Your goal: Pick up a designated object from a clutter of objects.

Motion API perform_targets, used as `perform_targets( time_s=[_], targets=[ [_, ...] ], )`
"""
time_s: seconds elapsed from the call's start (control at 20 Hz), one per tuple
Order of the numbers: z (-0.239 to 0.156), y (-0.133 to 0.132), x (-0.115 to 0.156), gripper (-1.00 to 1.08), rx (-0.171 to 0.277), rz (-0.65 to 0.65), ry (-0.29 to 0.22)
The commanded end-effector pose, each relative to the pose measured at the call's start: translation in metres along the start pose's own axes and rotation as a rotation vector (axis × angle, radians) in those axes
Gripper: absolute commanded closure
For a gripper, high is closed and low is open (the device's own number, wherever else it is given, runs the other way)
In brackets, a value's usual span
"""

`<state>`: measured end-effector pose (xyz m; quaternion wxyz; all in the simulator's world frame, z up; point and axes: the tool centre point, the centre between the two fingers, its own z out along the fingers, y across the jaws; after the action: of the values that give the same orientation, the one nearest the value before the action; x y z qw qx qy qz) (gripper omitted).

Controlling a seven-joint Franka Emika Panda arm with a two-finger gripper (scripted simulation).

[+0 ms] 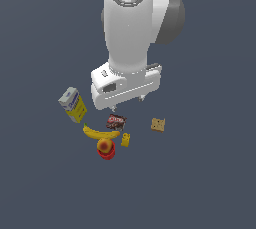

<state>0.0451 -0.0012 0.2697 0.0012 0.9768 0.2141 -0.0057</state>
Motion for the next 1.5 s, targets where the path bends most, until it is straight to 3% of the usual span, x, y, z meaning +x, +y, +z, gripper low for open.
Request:
perform_targets(
  time_s=[0.0,1.45],
  targets=[
    [0.008,0.008,0.004,-0.92,0.0,-0.056,0.001],
    [0.107,0.1,0.029,-0.92,-0.004,-0.658,0.009]
  ],
)
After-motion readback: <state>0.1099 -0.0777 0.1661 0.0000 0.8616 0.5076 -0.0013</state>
